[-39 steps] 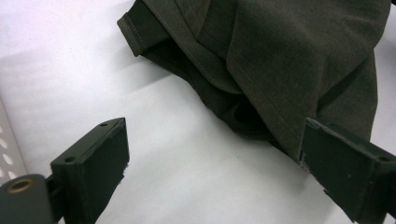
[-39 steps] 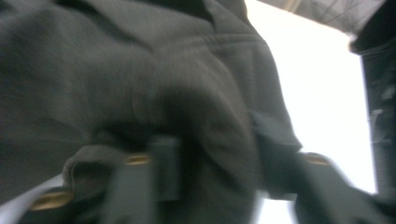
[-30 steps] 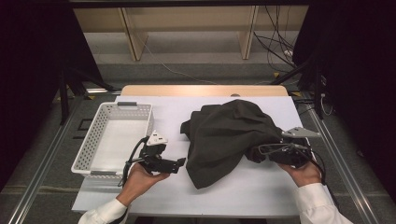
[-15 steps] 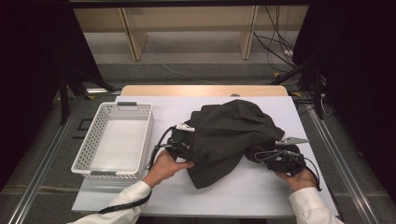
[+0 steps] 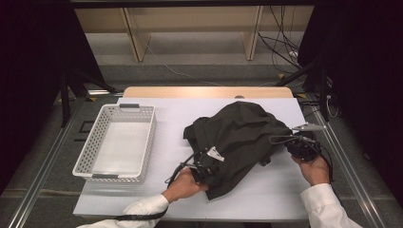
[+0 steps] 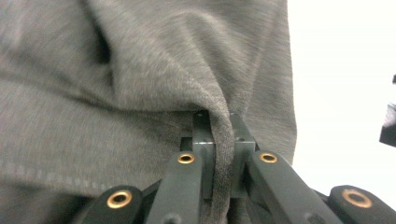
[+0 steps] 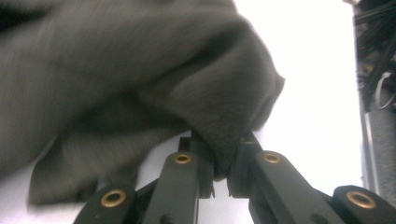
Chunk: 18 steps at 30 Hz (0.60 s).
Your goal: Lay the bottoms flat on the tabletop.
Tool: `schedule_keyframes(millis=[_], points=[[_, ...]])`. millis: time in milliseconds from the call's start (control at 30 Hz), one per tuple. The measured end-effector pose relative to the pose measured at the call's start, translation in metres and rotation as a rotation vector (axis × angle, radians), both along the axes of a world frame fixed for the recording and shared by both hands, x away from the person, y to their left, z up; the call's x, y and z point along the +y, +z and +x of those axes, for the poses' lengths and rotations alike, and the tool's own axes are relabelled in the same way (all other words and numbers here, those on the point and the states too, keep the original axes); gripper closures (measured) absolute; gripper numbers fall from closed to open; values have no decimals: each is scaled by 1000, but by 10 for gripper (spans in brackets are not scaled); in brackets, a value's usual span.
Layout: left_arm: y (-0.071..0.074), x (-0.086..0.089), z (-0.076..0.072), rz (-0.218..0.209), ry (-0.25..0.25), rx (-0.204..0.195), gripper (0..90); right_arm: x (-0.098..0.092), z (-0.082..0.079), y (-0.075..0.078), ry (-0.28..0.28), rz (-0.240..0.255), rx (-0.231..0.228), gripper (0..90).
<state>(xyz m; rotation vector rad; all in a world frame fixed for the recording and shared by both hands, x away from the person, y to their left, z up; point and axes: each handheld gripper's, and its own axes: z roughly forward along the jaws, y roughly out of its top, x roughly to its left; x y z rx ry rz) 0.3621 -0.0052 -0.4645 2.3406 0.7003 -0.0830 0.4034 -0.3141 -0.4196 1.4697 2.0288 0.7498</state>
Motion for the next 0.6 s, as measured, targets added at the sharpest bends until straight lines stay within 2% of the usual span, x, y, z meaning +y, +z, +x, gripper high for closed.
schedule_keyframes(millis=[67, 100, 167, 200, 267, 300, 333, 367, 433, 500, 533, 600], points=[[-2, -14, -15, -5, -48, 13, 848, -1, 9, 4, -7, -14, -15, 843], [-2, -20, -22, 13, -76, -13, 848, -2, 13, 5, -2, -14, -20, 842], [0, -27, -31, 54, -88, -76, 840, -4, 21, 6, -2, -9, -17, 840], [0, -27, -30, 52, -87, -67, 830, -6, 24, 5, 0, -2, -6, 838], [1, -21, -22, 13, -72, -1, 781, -6, 24, 2, -5, -4, 12, 824], [3, -16, -17, 4, -75, 25, 734, -6, 23, 1, -6, -9, 22, 807], [5, -12, -15, -6, -67, 29, 673, -7, 22, 0, -6, -6, 34, 777], [9, -8, -12, -7, -62, 14, 628, -8, 20, 0, -9, 3, 49, 727], [20, 2, -8, -1, -51, -14, 552, -10, 15, 1, -12, 20, 73, 570], [30, 16, -1, 11, -29, -41, 475, -14, 8, 0, 9, 47, 101, 460], [34, 23, 3, 15, -12, -53, 466, -15, 5, 0, 16, 63, 109, 424], [41, 39, 12, 16, 66, -95, 410, -17, -4, 2, 25, 73, 113, 360]])
